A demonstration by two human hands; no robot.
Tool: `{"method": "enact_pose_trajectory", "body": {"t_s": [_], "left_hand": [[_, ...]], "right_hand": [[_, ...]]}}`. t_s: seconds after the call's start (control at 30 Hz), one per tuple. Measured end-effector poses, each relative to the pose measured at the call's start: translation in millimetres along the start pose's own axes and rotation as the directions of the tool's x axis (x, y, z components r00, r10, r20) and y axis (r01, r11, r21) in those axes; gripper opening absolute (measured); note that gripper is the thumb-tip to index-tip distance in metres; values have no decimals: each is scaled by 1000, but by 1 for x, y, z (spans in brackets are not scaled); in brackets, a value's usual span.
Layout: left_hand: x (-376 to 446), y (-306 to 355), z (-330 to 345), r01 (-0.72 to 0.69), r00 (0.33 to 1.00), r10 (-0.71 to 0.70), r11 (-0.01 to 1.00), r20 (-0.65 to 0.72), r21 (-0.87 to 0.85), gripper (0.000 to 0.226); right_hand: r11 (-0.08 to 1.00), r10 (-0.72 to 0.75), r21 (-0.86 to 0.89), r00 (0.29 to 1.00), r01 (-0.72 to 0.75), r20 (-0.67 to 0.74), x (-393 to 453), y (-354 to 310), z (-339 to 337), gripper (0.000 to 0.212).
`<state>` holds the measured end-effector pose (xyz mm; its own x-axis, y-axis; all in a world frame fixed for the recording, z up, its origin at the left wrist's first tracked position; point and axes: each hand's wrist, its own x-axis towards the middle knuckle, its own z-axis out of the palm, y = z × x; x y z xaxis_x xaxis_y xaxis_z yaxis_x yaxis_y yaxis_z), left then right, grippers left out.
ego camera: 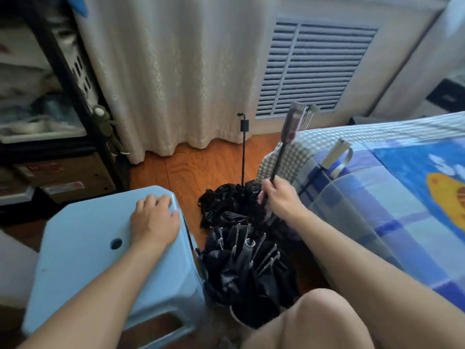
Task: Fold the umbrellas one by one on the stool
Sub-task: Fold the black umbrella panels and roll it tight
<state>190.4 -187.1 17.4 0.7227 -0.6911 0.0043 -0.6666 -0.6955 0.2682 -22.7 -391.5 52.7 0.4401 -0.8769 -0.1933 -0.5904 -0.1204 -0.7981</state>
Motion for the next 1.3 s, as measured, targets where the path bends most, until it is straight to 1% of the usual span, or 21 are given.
{"method": "enact_pose_trajectory", "body": {"t_s": [0.03, 0.1, 0.13, 0.17, 0.23, 0.33, 0.4, 0.47, 0.53, 0.6, 0.63, 0.7, 0.77, 0.87, 0.97, 1.03, 1.1, 1.2, 1.23, 1.27, 1.3], "left_hand": [[0, -2, -10, -9, 994, 8, 1000, 106, 11, 29], [-2, -7, -31, -13, 957, 11, 1000, 288, 4, 37], [-6, -9, -42, -16, 939, 19, 1000, 344, -11, 42], [-10, -12, -55, -22, 932, 35, 999, 360, -42, 46], [-17, -12, -85, -40, 951, 76, 991, 298, -127, 42], [-25, -3, -149, -91, 988, 119, 960, 93, -266, 22], [-32, 7, -200, -127, 992, 127, 929, -24, -347, 15], [-42, 12, -245, -166, 984, 124, 888, -124, -429, 13], [-56, 13, -279, -187, 979, 109, 825, -174, -533, 10], [-73, 10, -299, -194, 980, 122, 763, -156, -617, 11], [-81, 6, -302, -181, 983, 134, 753, -123, -633, 16], [-92, -9, -296, -135, 989, 141, 788, -38, -601, 31], [-100, -32, -279, -113, 989, 147, 819, 16, -563, 40], [-106, -66, -242, -91, 995, 98, 818, -18, -567, 44], [-99, -82, -210, -67, 996, 10, 756, -91, -651, 43], [-86, -82, -195, -80, 992, -10, 728, -127, -681, 48], [-69, -75, -190, -81, 992, -8, 737, -129, -671, 54], [-48, -61, -188, -12, 999, -22, 790, -48, -613, 56], [-42, -61, -186, 6, 999, -29, 799, -28, -601, 58], [-38, -60, -186, 5, 999, -25, 802, -25, -598, 62], [-34, -60, -186, -3, 999, -20, 800, -31, -600, 66]], "right_hand": [[999, -50, 9, 999, 51, -10, -7, -22, -15, 35], [989, -139, 55, 990, 140, -23, -23, -68, -44, 33], [981, -175, 85, 984, 177, -25, -31, -90, -56, 31], [971, -212, 109, 977, 215, -34, -38, -112, -68, 30], [950, -278, 126, 958, 284, -65, -53, -158, -89, 27], [907, -371, 171, 922, 386, -113, -82, -233, -119, 25], [876, -417, 210, 900, 435, -126, -106, -283, -136, 23], [845, -483, 188, 865, 501, -135, -130, -328, -147, 20], [810, -544, 171, 828, 561, -138, -151, -363, -150, 16], [780, -581, 185, 802, 598, -139, -166, -386, -142, 12], [770, -592, 198, 795, 606, -133, -172, -393, -133, 11], [759, -600, 242, 794, 604, -99, -181, -399, -111, 9], [752, -601, 297, 797, 588, -56, -187, -399, -82, 8], [762, -607, 294, 794, 577, 15, -189, -390, -35, 12], [783, -602, 257, 794, 566, 83, -180, -387, 3, 14], [784, -604, 252, 791, 567, 98, -172, -395, 18, 17], [783, -608, 264, 784, 564, 127, -167, -406, 25, 19], [773, -626, 265, 761, 577, 169, -167, -419, 19, 21], [767, -636, 247, 754, 593, 166, -166, -422, 13, 24], [761, -644, 232, 750, 606, 154, -164, -426, 6, 34], [755, -649, 238, 749, 611, 138, -162, -429, -3, 51]]}}
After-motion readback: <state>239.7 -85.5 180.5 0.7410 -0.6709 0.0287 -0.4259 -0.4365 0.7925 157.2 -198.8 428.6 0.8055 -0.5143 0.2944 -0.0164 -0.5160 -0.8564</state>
